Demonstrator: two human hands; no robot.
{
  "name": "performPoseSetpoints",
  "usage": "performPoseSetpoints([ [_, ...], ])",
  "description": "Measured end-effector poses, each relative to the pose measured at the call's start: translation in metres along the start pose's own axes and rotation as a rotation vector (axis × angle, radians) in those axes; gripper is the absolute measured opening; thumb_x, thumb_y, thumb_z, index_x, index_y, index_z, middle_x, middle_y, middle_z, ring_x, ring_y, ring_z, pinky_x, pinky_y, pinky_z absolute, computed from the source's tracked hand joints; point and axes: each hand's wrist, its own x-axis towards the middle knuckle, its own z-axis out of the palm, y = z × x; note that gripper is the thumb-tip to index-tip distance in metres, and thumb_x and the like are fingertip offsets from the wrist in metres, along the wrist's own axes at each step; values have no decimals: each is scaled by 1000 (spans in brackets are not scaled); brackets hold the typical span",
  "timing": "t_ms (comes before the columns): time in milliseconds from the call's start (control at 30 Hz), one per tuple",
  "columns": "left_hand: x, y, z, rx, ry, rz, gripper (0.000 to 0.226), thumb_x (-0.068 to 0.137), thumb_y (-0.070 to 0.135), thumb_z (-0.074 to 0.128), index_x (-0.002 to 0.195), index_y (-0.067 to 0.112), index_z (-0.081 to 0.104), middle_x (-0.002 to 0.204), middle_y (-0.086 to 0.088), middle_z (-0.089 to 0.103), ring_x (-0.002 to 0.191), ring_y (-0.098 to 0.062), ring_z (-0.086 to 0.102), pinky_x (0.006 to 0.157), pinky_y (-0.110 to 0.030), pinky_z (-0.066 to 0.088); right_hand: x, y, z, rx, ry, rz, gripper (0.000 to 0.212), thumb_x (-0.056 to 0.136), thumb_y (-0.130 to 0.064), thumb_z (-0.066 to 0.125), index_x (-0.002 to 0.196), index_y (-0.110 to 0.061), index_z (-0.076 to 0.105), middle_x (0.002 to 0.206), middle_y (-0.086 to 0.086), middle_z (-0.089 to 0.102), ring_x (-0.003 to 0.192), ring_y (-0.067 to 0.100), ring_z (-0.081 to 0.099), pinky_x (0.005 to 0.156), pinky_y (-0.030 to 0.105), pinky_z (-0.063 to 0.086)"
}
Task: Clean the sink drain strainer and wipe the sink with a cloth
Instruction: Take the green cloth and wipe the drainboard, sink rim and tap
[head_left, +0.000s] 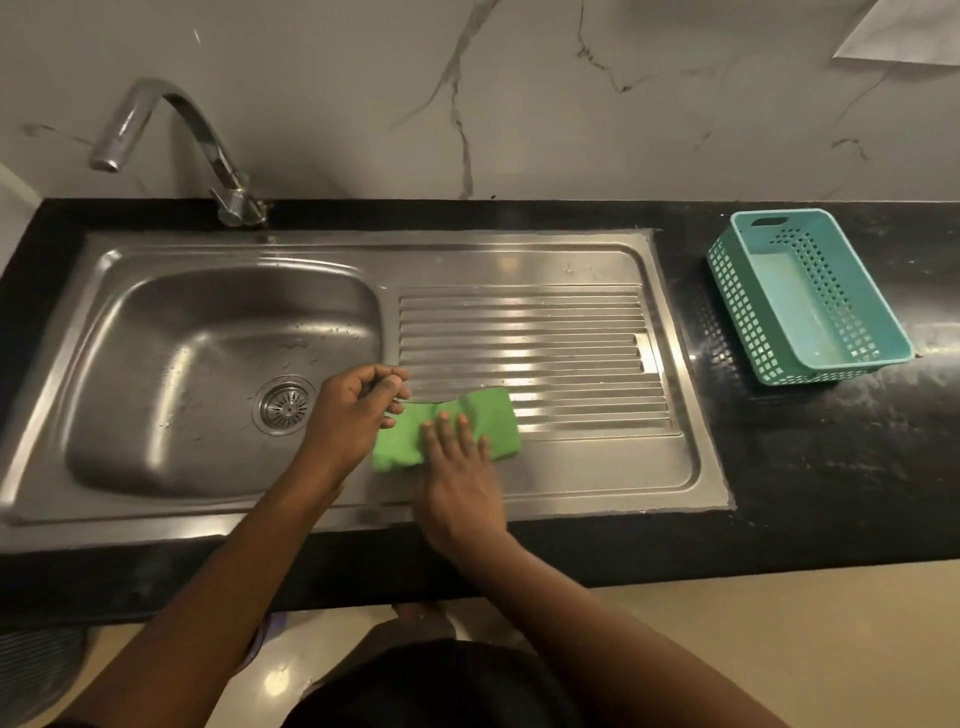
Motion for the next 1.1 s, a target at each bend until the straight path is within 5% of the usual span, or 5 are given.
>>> performPoseSetpoints([
  [267,6,11,0,21,-7,29,19,103,11,57,105,15,75,94,-10,76,80,-15,67,73,-32,55,1,45,-35,-86,-24,-228,55,110,-39,36,164,-27,31,172,-4,26,161,19,17,131,42,12],
  [533,10,9,5,44,-34,20,20,103,14,58,111,12,76,97,-9,77,87,-19,69,77,-35,57,-53,156,-92,-50,69,47,53,114,-37,33,165,-34,24,172,-14,19,161,9,7,128,29,3],
  [667,11,8,-2,39,-21,17,20,103,15,57,112,11,75,97,-9,77,88,-19,70,76,-31,58,-62,176,-98,67,205,258,51,113,-32,35,164,-25,31,173,-3,21,162,17,9,127,31,3],
  [867,12,3,-11,18,-16,1,20,103,13,57,113,9,75,101,-14,76,88,-20,68,80,-36,56,-30,112,-57,121,300,514,59,112,-32,29,166,-12,19,175,9,9,163,30,1,131,54,6],
  [1100,16,0,-21,1,10,-12,19,103,10,56,106,13,74,91,-8,74,79,-15,65,74,-31,54,8,-4,-2,25,38,117,64,107,-32,33,167,-18,15,176,5,5,163,30,-4,131,55,2],
])
